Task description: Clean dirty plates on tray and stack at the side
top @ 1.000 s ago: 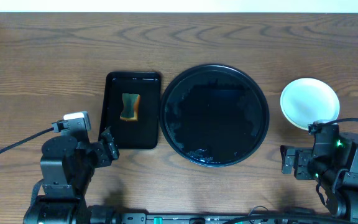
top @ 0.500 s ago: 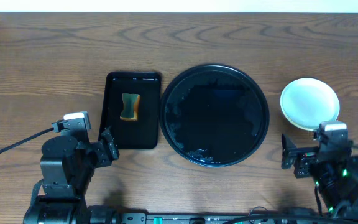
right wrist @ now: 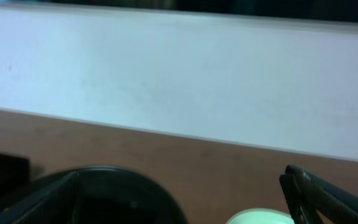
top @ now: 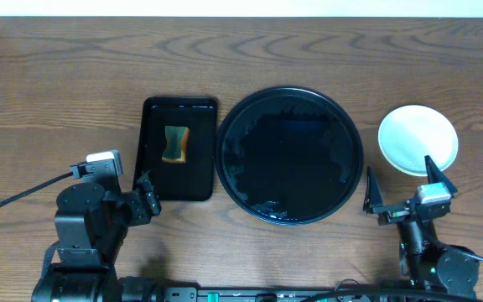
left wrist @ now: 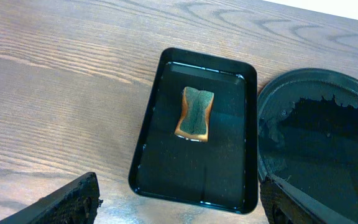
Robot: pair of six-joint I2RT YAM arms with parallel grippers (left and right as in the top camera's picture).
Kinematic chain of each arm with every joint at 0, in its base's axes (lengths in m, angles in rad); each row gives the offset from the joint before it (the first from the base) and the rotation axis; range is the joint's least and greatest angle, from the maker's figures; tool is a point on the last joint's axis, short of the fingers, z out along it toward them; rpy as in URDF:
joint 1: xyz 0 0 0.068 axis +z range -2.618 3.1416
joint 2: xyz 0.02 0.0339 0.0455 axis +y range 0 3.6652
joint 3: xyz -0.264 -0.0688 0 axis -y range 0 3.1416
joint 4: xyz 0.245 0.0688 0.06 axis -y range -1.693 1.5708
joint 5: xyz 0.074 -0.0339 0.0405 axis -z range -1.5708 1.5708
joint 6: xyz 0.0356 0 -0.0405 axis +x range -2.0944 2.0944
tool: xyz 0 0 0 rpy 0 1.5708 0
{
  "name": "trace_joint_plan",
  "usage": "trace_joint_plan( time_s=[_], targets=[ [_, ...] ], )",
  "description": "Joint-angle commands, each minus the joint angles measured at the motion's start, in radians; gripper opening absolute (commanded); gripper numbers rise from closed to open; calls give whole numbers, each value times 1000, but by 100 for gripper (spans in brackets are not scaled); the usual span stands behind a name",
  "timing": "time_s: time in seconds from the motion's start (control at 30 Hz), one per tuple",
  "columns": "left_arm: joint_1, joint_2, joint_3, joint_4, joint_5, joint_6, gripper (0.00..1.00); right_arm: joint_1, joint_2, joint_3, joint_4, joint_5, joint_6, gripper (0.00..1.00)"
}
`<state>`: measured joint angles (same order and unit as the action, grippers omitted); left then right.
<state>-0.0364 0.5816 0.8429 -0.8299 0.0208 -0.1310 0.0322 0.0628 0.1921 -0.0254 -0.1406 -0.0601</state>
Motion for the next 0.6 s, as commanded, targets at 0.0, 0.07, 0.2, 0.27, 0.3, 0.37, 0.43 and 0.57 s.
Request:
trace_joint_plan(
  time_s=[0.0,0.07,0.2,0.27,0.3,0.37,0.43,0.57],
  targets=[
    [-2,-2,-3,1,5,-2,84,10,-43,-85,72,16,0,99],
    [-2,-2,-3,1,5,-2,84,10,-59,-135,143,29,0,99],
    [-2,-2,-3,1,5,-2,84,11,-58,-187,202,47,3,99],
    [-2,-2,-3,1,5,-2,84,13,-58,-187,177,55,3,99],
    [-2,-2,-3,1,5,-2,84,13,-58,-187,148,59,3,99],
    [-2,-2,-3,1,5,-2,84,13,-58,-187,71,59,3,99],
    [-2,-2,-3,1,5,-2,84,16,-58,-187,-31,57,3,99],
    [-2,-2,-3,1,5,-2,84,21,-56,-187,-43,63,3,99]
  ],
)
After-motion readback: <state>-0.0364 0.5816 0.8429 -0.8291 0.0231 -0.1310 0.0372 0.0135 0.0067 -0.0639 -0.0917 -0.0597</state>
